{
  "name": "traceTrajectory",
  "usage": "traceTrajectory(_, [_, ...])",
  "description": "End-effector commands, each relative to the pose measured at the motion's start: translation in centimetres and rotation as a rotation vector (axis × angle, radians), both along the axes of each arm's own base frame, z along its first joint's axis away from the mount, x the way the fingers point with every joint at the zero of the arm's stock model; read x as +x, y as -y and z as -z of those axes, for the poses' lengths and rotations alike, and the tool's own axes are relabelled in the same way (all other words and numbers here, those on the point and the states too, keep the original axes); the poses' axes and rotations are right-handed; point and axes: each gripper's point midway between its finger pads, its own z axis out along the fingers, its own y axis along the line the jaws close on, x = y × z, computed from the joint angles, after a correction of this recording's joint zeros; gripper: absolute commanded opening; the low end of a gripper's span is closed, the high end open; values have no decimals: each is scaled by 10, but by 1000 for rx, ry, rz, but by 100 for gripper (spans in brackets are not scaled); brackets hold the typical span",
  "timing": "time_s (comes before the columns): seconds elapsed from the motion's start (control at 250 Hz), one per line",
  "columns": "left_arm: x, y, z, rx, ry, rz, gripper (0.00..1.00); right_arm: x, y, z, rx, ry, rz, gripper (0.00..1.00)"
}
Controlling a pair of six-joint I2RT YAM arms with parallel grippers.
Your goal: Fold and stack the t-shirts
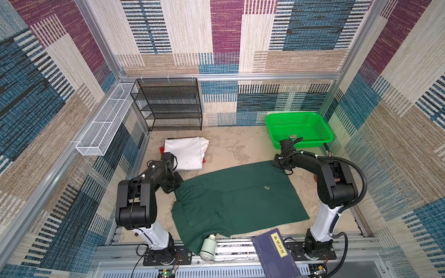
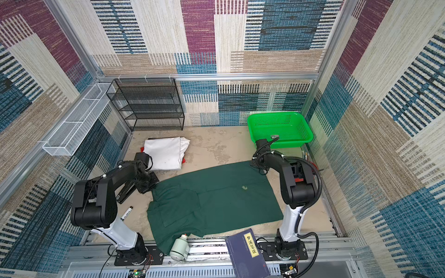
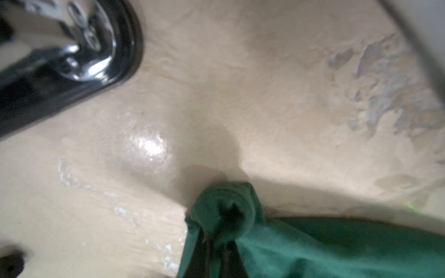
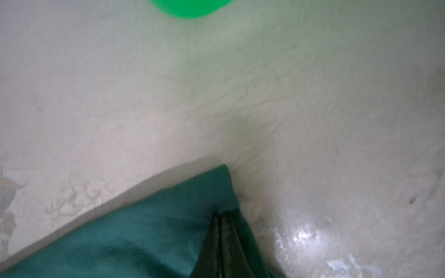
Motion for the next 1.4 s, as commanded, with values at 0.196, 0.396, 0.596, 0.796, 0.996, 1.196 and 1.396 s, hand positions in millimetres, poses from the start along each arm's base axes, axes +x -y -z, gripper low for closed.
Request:
traceTrajectory(0.196, [-12, -1, -23, 13, 8, 46, 0, -87, 3, 18, 60, -173, 72, 4])
traceTrajectory(0.396, [-13, 3, -17, -14, 1, 43, 0, -88, 12, -1, 27, -121, 96, 29])
traceTrajectory(0.596, [-11, 6, -14, -29, -1, 45, 0, -55, 10, -14, 17, -79, 87, 49])
traceTrajectory(0.796, [-11, 8, -13, -40, -1, 50, 0, -42, 11, -9, 5, -63, 101, 51])
traceTrajectory(0.996, [-16, 11, -8, -58, -14, 50, 0, -25, 15, -24, 11, 45, 136, 51])
traceTrajectory(1.196, [-19, 12, -8, -59, -18, 55, 0, -13, 19, -31, -7, 91, 160, 51])
traceTrajectory(1.396, [-22, 13, -6, -69, -25, 56, 0, -7, 24, -15, -20, 86, 181, 54])
